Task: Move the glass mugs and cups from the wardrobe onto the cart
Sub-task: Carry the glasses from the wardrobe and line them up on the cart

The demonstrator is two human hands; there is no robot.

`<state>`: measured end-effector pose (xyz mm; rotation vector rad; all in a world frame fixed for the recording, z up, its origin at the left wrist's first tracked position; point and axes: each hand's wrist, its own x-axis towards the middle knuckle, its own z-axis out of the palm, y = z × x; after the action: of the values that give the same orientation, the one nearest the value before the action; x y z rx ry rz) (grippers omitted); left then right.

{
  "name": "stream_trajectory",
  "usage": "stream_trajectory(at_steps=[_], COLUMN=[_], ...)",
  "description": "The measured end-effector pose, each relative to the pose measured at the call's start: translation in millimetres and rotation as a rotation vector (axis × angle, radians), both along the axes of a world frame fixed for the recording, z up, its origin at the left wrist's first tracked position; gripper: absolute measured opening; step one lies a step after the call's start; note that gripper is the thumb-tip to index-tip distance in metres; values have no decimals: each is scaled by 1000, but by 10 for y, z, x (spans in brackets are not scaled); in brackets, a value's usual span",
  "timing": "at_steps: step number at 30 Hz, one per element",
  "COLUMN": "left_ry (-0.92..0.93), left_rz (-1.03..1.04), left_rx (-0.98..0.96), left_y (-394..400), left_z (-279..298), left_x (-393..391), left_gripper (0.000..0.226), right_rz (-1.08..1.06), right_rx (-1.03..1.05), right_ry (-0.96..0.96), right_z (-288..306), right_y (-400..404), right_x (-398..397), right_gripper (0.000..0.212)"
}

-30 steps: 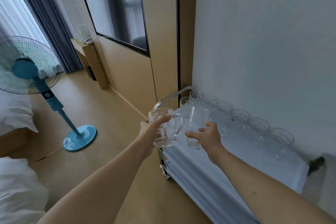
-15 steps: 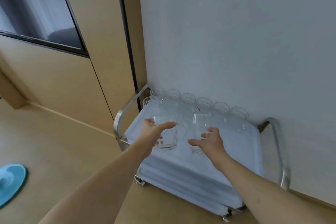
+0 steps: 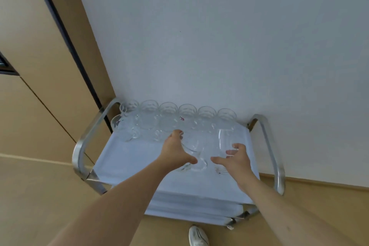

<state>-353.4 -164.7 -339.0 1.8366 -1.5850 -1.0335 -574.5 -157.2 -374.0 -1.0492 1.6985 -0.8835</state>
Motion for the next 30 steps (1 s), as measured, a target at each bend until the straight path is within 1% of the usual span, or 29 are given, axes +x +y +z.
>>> stream_trajectory(at_steps=[3, 7, 10, 13, 15, 19, 23, 30], left_ry=[-82, -279, -395, -424, -454, -621, -729, -824], left_rz=[-65, -273, -353, -363, -364, -334, -309, -332], left_rx=[32, 86, 109, 121, 97, 37, 41, 47], left_y=[-269, -612, -818, -1020, -1146, -1361, -1511, -1616], left_z=[-83, -214, -309, -394, -427, -452, -500, -567], left_x=[-200, -396, -460, -477, -493, -531, -554, -572], left_gripper=[113, 127, 124, 119, 117, 114, 112, 111], right_rz=[-24, -14, 9, 32, 55, 107, 118, 117], right_rx=[-14, -32, -48, -64, -72, -80, -96, -98], right_ry=[4, 57, 79, 90, 95, 88, 71, 30], right_z=[-81, -224, -309, -381, -410, -442, -457, -493], right_y=[-241, -521, -721, -918, -1043, -1262, -1410, -1529], right_x=[-120, -235, -269, -268, -263, -248, -256, -234], right_gripper=[102, 95, 96, 97, 98, 101, 95, 92])
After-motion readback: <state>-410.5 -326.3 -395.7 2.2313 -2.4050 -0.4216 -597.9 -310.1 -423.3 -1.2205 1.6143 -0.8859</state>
